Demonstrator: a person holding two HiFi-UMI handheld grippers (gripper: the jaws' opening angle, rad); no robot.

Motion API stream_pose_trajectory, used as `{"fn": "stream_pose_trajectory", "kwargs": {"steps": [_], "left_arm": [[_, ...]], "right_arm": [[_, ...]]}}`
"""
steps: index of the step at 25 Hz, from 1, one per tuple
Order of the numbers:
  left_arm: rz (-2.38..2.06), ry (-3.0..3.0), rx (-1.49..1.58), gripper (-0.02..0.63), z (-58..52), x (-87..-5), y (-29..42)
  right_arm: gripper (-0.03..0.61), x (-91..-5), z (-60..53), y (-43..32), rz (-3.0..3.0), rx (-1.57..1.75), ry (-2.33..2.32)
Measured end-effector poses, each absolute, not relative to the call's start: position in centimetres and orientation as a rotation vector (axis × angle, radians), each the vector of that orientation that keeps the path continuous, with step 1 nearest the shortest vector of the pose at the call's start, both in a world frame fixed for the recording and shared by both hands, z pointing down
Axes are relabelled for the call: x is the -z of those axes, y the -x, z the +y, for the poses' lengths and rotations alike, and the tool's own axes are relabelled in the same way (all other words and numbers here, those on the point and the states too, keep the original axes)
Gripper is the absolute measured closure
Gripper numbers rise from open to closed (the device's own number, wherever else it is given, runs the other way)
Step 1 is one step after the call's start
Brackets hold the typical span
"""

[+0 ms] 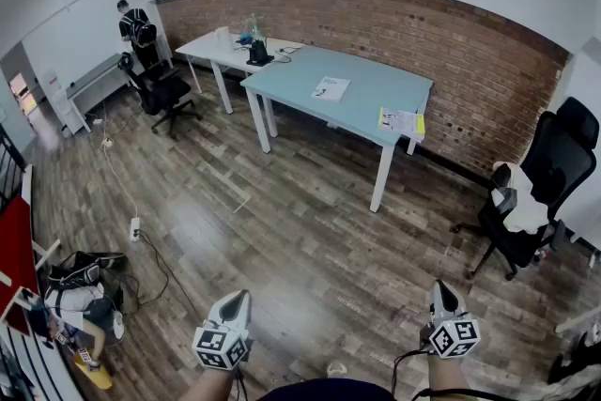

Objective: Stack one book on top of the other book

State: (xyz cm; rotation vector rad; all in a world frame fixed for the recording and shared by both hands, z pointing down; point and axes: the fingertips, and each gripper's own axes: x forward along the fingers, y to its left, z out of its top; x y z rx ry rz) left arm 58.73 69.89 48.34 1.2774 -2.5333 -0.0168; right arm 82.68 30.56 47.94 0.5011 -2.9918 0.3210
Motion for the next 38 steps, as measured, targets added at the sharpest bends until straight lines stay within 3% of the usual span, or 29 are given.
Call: {"fn": "stream_pose_trajectory", "kwargs": {"steps": [21, 38], "left_arm": [[-2.553, -1.247, -0.079, 0.609, 66.2, -48.2, -57.4], [-2.437, -1.446, -0.029, 0.609, 56.1, -49.2, -39.7]], "right_arm": [[0.577, -49.7, 26.1, -81.2, -3.018, -0.341, -0.494], [0.577, -48.0, 20.9, -67.5, -2.986, -0.262, -0.729]]}}
